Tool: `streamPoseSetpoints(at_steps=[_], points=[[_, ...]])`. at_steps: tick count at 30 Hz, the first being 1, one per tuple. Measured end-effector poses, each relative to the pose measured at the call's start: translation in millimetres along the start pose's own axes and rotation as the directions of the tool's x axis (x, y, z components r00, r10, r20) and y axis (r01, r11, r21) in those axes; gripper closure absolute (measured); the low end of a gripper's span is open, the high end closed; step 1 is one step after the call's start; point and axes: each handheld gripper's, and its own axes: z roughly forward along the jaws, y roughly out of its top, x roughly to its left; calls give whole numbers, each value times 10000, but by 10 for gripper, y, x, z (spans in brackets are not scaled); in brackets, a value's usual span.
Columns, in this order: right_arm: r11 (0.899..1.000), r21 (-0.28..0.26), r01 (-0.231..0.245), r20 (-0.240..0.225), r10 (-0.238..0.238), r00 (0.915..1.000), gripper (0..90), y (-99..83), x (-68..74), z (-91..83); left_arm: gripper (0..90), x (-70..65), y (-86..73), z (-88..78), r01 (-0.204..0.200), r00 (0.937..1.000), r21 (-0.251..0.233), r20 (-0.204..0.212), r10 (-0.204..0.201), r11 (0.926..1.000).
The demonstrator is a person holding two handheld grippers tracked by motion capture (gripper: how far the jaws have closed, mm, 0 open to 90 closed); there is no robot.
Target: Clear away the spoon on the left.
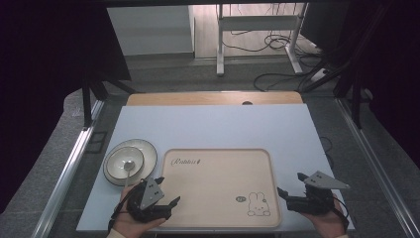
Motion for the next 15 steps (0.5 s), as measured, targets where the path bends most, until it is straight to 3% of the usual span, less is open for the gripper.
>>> streamPoseSetpoints(at_steps=[7, 13, 15], points=[[9997, 205, 95, -143, -93, 9999, 146, -7, -10, 35, 245, -6, -35, -20, 68, 10000, 13, -64, -68, 10000], [9994, 220, 283, -181, -279, 9994, 151, 8, 38, 37, 246, -21, -47, -51, -102, 9999, -11, -115, 102, 9999], [9994, 247, 251, -157, -247, 9996, 154, -3, 46, 15, 246, -24, -53, -63, 34, 10000, -113, -54, -35, 9999]])
